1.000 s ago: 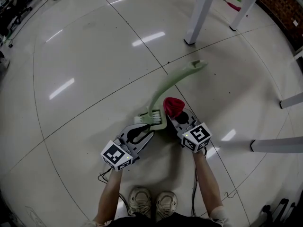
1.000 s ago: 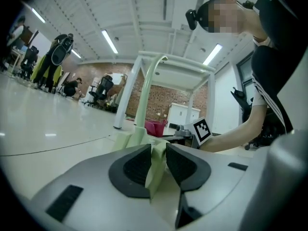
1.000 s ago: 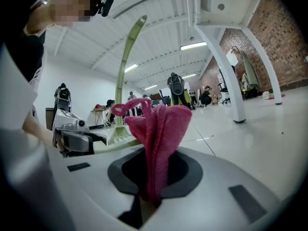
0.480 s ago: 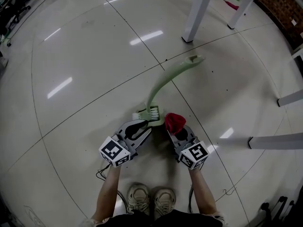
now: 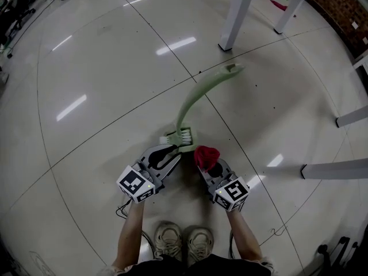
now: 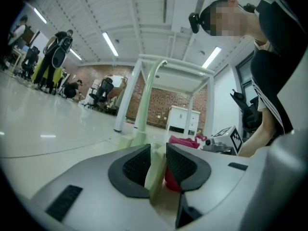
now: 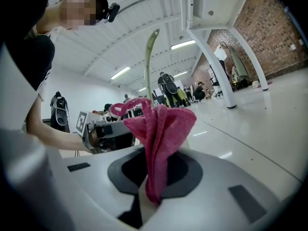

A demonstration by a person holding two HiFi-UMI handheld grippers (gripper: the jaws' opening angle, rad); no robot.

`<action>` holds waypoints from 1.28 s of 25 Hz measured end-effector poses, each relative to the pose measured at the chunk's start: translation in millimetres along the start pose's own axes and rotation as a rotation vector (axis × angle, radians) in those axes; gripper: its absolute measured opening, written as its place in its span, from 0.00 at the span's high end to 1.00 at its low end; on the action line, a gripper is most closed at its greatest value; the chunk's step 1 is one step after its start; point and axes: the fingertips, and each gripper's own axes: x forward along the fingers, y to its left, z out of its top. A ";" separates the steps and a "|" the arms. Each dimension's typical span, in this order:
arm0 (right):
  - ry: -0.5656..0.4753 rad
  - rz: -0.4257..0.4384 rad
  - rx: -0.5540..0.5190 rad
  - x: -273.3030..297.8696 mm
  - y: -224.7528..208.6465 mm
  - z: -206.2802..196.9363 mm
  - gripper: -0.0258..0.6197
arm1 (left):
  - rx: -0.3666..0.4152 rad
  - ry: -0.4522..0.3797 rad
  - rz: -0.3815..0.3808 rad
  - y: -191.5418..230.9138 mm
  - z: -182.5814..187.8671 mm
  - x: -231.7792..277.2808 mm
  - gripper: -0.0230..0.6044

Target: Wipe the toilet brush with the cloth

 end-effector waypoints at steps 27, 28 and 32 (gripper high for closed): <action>0.017 0.027 -0.006 6.1 -2.5 3.3 0.91 | 0.099 0.190 -0.309 71.5 2.7 45.7 0.79; 0.016 0.026 -0.007 6.3 -3.0 3.6 0.91 | 0.097 0.185 -0.307 71.5 2.7 45.9 0.79; 0.021 -0.015 -0.025 5.0 -4.7 3.6 0.91 | 0.087 0.173 -0.299 71.0 2.1 45.7 0.79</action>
